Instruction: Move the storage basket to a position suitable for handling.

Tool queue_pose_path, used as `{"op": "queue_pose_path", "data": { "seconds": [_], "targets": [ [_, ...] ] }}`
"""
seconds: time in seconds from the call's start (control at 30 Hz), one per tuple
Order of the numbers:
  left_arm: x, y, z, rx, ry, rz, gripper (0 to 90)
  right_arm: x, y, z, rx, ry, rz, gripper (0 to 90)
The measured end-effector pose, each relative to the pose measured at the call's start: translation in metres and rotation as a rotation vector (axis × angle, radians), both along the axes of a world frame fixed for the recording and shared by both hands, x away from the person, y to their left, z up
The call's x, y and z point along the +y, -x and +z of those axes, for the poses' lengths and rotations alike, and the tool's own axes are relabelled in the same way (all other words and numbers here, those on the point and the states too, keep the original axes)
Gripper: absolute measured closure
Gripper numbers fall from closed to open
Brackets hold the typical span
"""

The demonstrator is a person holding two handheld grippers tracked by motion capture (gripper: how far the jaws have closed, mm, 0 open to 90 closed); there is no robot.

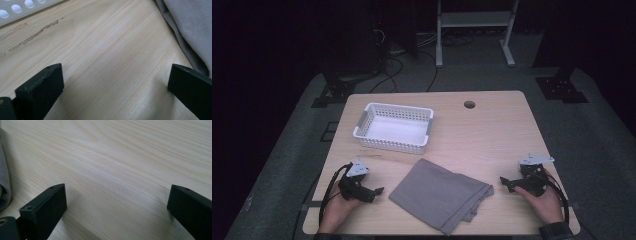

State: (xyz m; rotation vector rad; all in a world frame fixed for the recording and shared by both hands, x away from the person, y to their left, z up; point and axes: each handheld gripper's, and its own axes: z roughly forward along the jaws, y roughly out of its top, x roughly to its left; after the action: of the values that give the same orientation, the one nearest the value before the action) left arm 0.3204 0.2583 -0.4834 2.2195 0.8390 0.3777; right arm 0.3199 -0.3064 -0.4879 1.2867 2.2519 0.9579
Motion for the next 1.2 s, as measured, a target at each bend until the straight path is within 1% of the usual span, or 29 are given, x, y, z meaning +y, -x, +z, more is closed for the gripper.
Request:
{"op": "queue_pose_path", "data": {
  "seconds": [0.07, 0.13, 0.17, 0.33, 0.4, 0.43, 0.5, 0.53, 0.57, 0.7, 0.73, 0.83, 0.87, 1.0, 1.1, 1.13, 1.17, 1.2],
  "targets": [
    [0.000, 0.000, 0.000, -0.002, 0.002, 0.001, 0.7, 0.000, 0.000, 0.000, 0.000, 0.000, 0.000, 1.7],
    [0.000, 0.000, 0.001, -0.008, 0.008, -0.007, 5.6, 0.000, 0.000, 0.000, 0.000, 0.000, 0.000, 1.7],
    [0.000, 0.000, 0.001, -0.008, 0.008, -0.007, 5.8, 0.000, 0.000, 0.000, 0.000, 0.000, 0.000, 1.7],
    [0.001, -0.001, 0.003, -0.012, 0.016, 0.016, 9.6, 0.000, 0.001, 0.000, -0.001, 0.001, -0.001, 1.8],
    [0.002, -0.002, 0.006, -0.007, 0.029, 0.030, 10.2, 0.000, 0.001, 0.000, -0.001, 0.001, -0.001, 1.8],
    [0.002, -0.003, 0.008, -0.008, 0.032, 0.036, 10.9, 0.000, 0.001, 0.000, -0.001, 0.001, -0.001, 1.8],
    [0.003, -0.005, 0.014, -0.016, 0.057, 0.059, 11.3, 0.000, 0.001, 0.000, -0.001, 0.001, -0.002, 1.8],
    [0.003, -0.005, 0.014, -0.016, 0.057, 0.059, 11.3, 0.000, 0.001, 0.000, 0.000, 0.001, -0.002, 1.8],
    [0.005, -0.007, 0.020, -0.026, 0.073, 0.075, 11.4, 0.000, 0.001, 0.000, -0.001, 0.001, -0.003, 1.8],
    [0.006, -0.012, 0.030, -0.024, 0.064, 0.097, 12.6, 0.000, 0.001, 0.000, -0.001, 0.001, -0.002, 1.8],
    [0.007, -0.013, 0.032, -0.029, 0.071, 0.104, 12.7, 0.000, 0.001, 0.000, -0.001, 0.001, -0.002, 1.7],
    [0.011, -0.020, 0.039, -0.024, 0.081, 0.125, 13.4, 0.000, 0.001, 0.000, 0.000, 0.001, -0.003, 1.8],
    [0.012, -0.022, 0.041, -0.021, 0.082, 0.129, 14.1, 0.001, 0.001, 0.000, 0.000, 0.000, -0.004, 1.8],
    [0.018, -0.030, 0.054, -0.030, 0.093, 0.151, 17.9, 0.001, 0.000, 0.000, 0.000, 0.000, -0.006, 1.8],
    [0.022, -0.038, 0.062, -0.041, 0.088, 0.165, 18.9, 0.001, 0.000, 0.000, 0.000, 0.001, -0.006, 1.8],
    [0.023, -0.041, 0.065, -0.040, 0.088, 0.171, 21.0, 0.001, 0.000, 0.000, -0.001, 0.001, -0.006, 1.8],
    [0.024, -0.044, 0.068, -0.041, 0.077, 0.177, 21.6, 0.001, 0.000, 0.000, -0.001, 0.001, -0.006, 1.8],
    [0.024, -0.047, 0.070, -0.043, 0.076, 0.184, 22.4, 0.001, 0.000, 0.000, 0.000, 0.001, -0.006, 1.8]
  ]
}}
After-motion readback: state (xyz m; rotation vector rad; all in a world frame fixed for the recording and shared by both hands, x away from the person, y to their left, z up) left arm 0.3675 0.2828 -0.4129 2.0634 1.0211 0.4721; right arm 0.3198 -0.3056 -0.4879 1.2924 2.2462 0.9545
